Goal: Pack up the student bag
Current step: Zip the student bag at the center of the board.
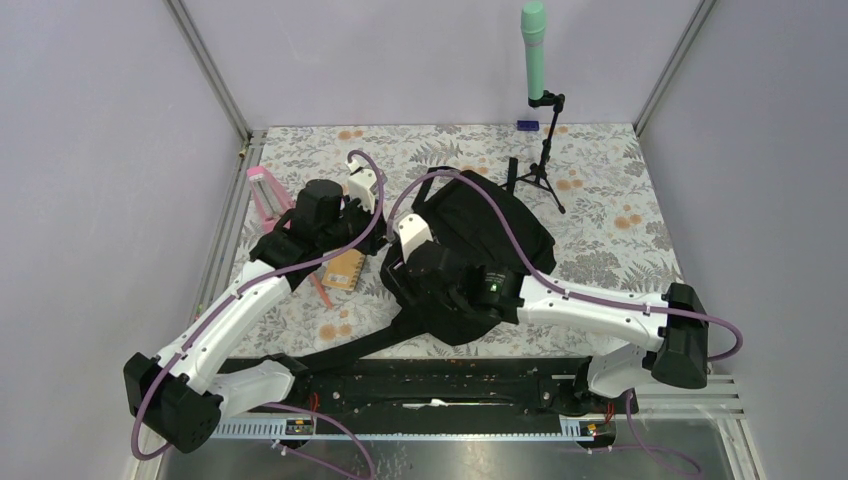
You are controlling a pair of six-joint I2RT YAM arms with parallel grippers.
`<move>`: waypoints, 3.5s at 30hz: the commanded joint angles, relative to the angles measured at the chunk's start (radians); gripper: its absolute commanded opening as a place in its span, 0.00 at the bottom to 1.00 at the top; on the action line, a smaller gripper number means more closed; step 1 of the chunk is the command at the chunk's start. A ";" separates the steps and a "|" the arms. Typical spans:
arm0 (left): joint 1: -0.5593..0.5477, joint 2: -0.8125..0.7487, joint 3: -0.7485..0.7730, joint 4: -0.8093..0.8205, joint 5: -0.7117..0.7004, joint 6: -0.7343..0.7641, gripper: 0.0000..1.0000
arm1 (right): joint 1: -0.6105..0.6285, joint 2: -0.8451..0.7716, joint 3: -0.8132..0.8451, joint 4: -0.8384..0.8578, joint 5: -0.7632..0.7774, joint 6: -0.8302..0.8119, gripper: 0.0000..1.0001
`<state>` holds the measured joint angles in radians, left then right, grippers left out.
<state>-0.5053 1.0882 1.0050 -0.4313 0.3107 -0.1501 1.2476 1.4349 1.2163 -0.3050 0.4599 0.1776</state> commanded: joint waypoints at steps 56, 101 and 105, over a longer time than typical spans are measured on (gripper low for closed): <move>0.005 -0.030 0.012 0.251 0.143 -0.118 0.00 | -0.075 -0.372 -0.294 0.014 -0.443 0.062 0.00; 0.029 0.065 -0.134 0.556 0.037 -0.408 0.00 | -0.076 -0.664 -0.365 -0.093 -0.478 0.015 0.00; 0.049 0.081 -0.166 0.579 0.040 -0.433 0.00 | -0.075 -0.701 -0.355 -0.093 -0.483 0.011 0.00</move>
<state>-0.5102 1.1606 0.8513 -0.0296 0.4725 -0.5705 1.1484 0.8036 0.8337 -0.3946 0.0441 0.1768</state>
